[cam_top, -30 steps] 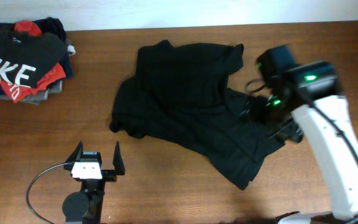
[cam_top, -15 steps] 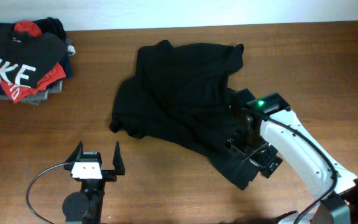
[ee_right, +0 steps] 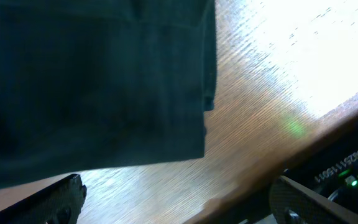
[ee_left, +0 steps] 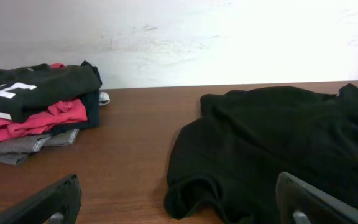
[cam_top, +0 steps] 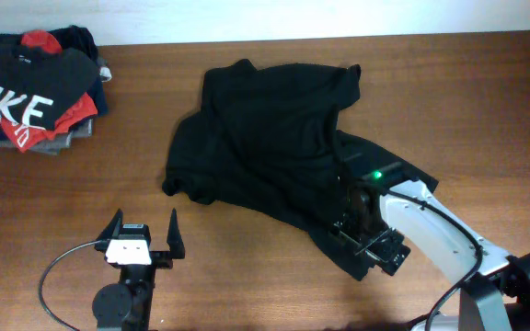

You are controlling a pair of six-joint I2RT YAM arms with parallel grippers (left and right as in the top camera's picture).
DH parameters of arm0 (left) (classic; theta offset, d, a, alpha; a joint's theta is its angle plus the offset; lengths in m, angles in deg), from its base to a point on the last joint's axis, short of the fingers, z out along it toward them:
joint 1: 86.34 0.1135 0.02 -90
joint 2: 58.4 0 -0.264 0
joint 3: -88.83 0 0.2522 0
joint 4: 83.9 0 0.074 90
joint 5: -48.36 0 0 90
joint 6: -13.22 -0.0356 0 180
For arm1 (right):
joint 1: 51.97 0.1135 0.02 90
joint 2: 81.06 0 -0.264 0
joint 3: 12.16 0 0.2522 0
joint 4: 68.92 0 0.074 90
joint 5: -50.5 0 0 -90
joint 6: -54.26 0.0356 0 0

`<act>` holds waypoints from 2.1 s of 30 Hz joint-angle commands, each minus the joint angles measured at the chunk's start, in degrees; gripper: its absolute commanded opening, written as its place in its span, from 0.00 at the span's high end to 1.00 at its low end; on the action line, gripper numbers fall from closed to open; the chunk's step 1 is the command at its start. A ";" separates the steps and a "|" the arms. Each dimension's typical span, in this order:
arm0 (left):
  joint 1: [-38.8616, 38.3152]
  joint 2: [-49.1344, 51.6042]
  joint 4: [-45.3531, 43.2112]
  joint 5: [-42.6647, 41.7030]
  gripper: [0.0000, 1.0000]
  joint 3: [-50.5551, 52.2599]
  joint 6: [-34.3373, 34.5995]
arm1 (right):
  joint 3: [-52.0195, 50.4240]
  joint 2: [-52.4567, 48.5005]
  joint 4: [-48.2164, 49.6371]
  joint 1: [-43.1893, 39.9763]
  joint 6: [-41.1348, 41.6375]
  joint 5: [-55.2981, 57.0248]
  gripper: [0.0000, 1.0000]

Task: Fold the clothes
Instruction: 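Grasp the lower right hem of the black shirt with the right gripper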

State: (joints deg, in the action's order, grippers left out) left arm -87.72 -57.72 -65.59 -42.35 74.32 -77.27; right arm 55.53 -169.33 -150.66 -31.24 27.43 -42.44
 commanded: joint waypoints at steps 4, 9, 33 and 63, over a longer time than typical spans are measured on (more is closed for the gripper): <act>-0.22 -0.35 0.46 -1.05 0.01 0.00 -1.07 | -6.86 0.59 6.16 0.26 -0.63 -0.50 0.01; -0.22 -0.35 0.46 -1.07 0.01 0.02 -1.07 | -11.52 0.59 12.55 0.26 -4.59 -4.26 0.01; -0.22 -0.35 0.46 -1.05 0.01 0.00 -1.07 | -17.14 0.59 19.78 -0.26 -5.66 -3.82 0.72; -0.22 -0.35 0.46 -1.05 0.01 0.02 -1.07 | -3.13 0.59 8.85 -21.51 -16.44 0.00 0.96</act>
State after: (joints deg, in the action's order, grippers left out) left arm -87.72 -57.72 -65.59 -42.35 74.32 -77.27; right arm 51.45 -168.47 -141.99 -52.31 11.41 -43.79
